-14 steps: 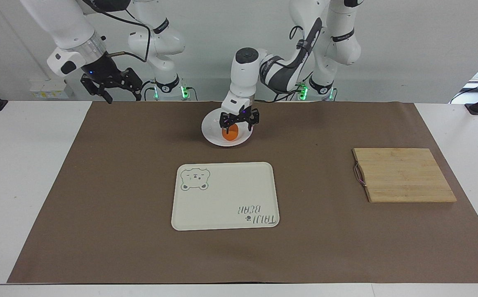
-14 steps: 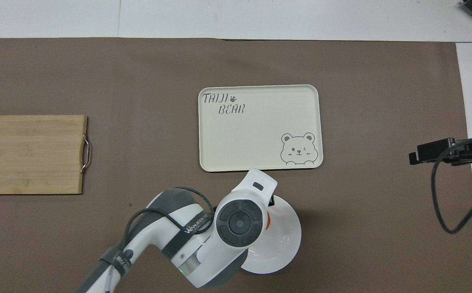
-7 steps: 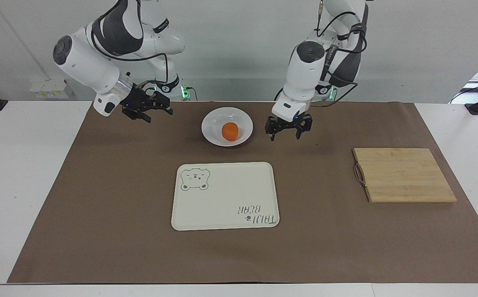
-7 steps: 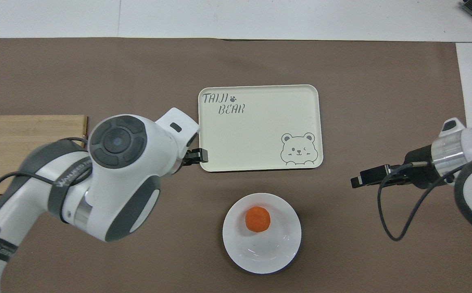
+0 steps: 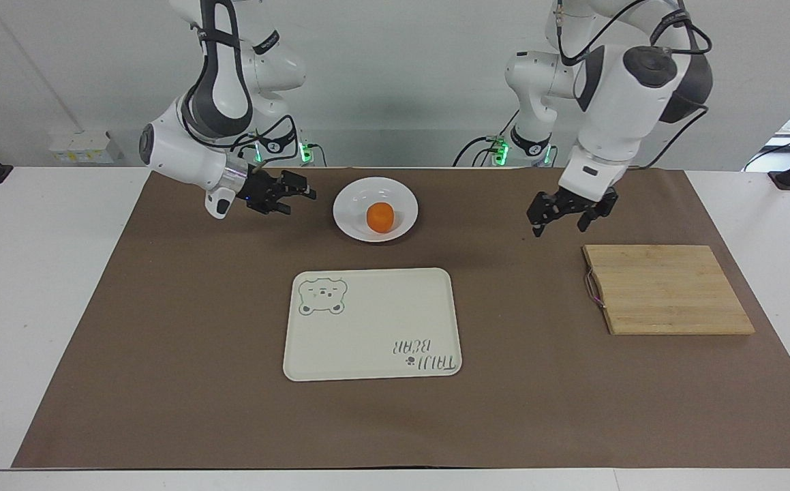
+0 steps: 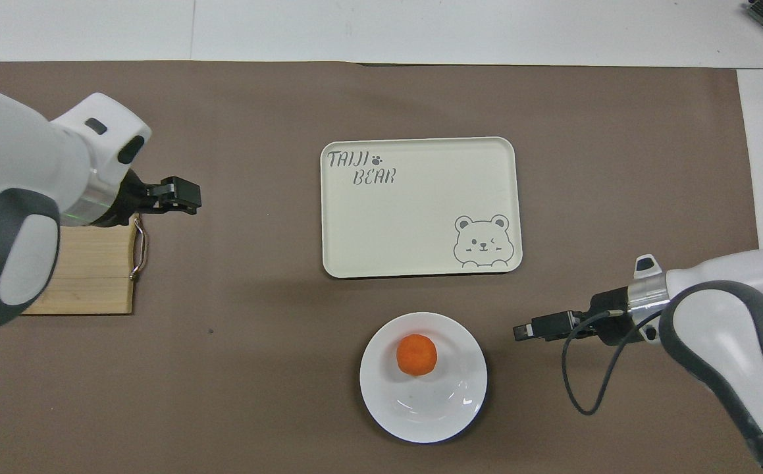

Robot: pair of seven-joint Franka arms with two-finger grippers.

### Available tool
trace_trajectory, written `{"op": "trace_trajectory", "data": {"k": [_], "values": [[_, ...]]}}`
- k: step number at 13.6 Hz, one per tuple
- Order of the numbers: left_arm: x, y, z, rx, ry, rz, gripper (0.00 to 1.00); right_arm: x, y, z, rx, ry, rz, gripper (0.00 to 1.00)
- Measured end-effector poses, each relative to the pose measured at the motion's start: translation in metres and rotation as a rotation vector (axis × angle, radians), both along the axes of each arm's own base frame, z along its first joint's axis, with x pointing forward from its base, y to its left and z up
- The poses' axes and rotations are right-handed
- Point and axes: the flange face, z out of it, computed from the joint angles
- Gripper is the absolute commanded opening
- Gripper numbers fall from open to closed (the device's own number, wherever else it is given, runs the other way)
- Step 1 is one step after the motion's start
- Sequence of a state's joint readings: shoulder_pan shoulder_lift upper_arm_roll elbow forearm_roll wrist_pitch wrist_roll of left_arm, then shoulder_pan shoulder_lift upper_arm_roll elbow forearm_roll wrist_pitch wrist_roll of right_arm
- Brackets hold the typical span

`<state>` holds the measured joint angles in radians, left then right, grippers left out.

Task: Place orange and plate with both arms
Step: 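Return the left gripper to the board while the right gripper reaches the plate, then grip the white plate rim with the right gripper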

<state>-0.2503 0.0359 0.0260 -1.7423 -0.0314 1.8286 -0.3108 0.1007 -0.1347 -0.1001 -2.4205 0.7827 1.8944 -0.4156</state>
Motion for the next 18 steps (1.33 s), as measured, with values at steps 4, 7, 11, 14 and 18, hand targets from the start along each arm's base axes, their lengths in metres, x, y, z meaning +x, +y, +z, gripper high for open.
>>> {"op": "trace_trajectory", "data": {"k": [4,7,11,14,18], "values": [[0.013,0.084,0.016,0.008,-0.008,-0.087,1.00,-0.030,0.025,-0.043,0.068,-0.008,-0.031,1.00],[0.014,0.126,0.025,0.014,-0.012,-0.129,1.00,-0.050,0.024,-0.072,0.119,-0.018,-0.048,1.00],[0.003,0.126,0.044,0.020,0.046,-0.124,1.00,-0.071,0.036,-0.097,0.167,0.011,-0.110,1.00],[-0.012,0.125,0.060,0.019,0.066,-0.121,1.00,-0.086,0.053,-0.110,0.176,0.042,-0.129,1.00],[-0.016,0.123,0.071,0.018,0.080,-0.125,1.00,-0.093,0.054,-0.115,0.182,0.061,-0.148,0.56]]}}
